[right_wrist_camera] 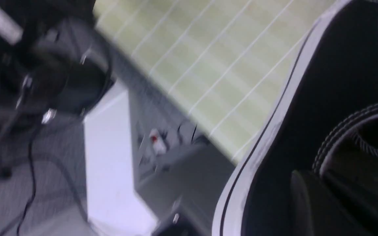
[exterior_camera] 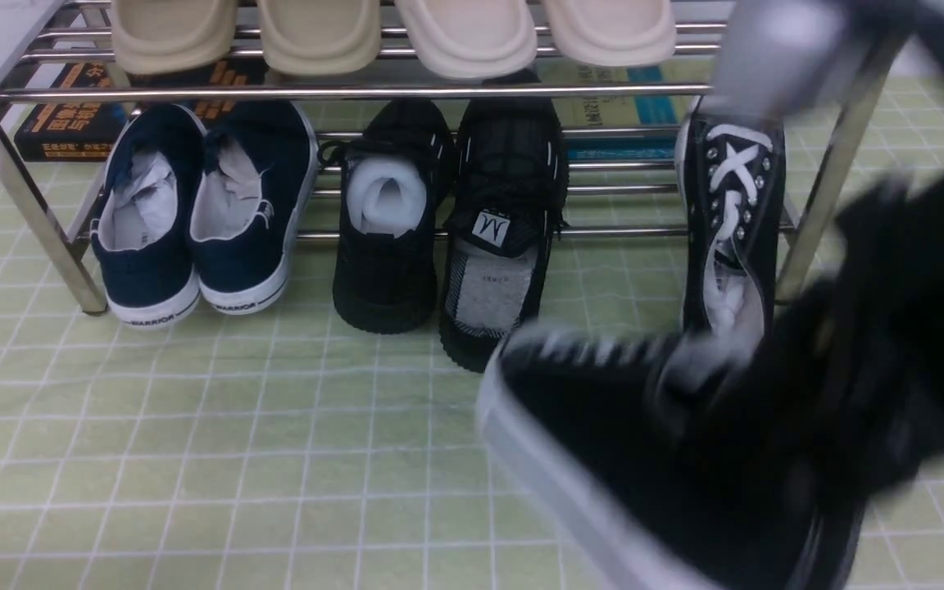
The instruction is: Take the shoes off the shelf with your hand from the green coffee tablecloth.
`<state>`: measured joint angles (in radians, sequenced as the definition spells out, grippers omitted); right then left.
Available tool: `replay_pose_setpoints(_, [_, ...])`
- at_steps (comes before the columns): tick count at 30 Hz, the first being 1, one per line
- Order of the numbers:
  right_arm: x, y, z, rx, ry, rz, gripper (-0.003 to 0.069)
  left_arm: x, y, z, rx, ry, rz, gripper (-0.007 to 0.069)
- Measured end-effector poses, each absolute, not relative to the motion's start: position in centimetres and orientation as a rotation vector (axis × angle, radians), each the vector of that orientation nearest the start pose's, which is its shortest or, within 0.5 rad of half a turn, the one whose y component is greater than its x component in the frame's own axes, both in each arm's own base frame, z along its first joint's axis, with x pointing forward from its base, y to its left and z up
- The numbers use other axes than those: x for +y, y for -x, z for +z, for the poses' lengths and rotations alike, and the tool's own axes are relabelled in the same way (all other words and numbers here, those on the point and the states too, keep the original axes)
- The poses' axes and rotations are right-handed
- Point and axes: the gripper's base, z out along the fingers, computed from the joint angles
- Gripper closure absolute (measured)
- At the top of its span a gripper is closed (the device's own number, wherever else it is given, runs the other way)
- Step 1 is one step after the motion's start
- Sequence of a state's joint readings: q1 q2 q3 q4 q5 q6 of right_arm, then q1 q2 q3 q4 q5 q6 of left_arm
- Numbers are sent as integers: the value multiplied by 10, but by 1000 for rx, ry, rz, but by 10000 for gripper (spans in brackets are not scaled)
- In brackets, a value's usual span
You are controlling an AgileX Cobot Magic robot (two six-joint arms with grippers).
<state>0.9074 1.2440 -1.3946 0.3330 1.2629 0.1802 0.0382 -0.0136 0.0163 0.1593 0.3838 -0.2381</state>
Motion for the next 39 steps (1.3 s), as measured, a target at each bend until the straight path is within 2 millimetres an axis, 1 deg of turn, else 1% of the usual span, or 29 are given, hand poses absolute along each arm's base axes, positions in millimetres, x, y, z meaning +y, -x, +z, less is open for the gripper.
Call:
replay_pose_setpoints(3, [226,-107,379,2644,1023,729,634,7,-52,174,1858,161,20,382])
replay_pose_setpoints(4, [228,-107,378,2647,1023,722,634,7,-52,174,1858,161,20,382])
replay_pose_setpoints(5, [240,-108,367,2655,1014,678,634,7,-52,174,1858,161,20,382])
replay_pose_setpoints(8, [261,-116,348,2644,982,578,634,7,-52,174,1858,161,20,382])
replay_pose_setpoints(13, [285,-136,320,2620,932,457,633,7,-52,174,1858,161,20,382])
replay_pose_setpoints(16, [290,-140,312,2624,932,432,633,7,-52,174,1858,161,20,382])
replay_pose_setpoints(18, [291,-140,311,2627,929,432,633,7,-52,174,1858,161,20,382])
replay_pose_setpoints(25, [292,-145,317,2583,907,401,633,7,-52,174,1858,161,20,382])
replay_pose_setpoints(27, [293,-147,316,2574,891,382,633,7,-52,174,1858,161,20,382])
replay_pose_setpoints(32, [297,-156,305,2555,873,290,633,7,-52,174,1858,161,20,382])
replay_pose_setpoints(34, [301,-159,297,2564,877,265,633,7,-52,174,1858,161,20,382])
replay_pose_setpoints(39, [314,-161,281,2603,875,287,631,7,-52,174,1858,161,20,382])
